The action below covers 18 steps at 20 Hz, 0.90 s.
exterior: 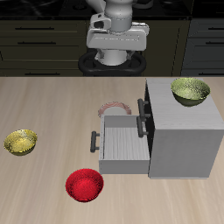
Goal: Place the red bowl in the bottom drawer of the white cabinet and close the drawer
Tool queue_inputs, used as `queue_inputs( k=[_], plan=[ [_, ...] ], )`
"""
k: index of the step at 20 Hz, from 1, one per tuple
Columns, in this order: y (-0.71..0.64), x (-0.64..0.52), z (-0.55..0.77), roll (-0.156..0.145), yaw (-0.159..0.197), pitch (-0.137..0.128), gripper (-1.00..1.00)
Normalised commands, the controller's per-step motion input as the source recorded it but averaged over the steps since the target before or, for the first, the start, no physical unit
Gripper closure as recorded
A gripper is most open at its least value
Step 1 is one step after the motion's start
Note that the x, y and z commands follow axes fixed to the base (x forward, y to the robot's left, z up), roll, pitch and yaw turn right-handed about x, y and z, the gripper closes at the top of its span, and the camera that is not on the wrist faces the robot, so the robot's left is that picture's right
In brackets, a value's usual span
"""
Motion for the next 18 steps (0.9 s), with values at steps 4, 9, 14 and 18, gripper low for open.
queue_inputs(
  k=[4, 9, 14, 18],
  plan=[
    [-0.03, 0.24, 0.08, -0.016, 0.024, -0.010, -1.00],
    [-0.01, 0.28, 0.12, -0.015, 0.020, -0.011, -1.00],
    [-0.12, 0.37, 0.16, -0.008, 0.021, -0.022, -1.00],
    [-0.11, 0.42, 0.07, -0.010, 0.003, -0.005, -1.00]
  ],
)
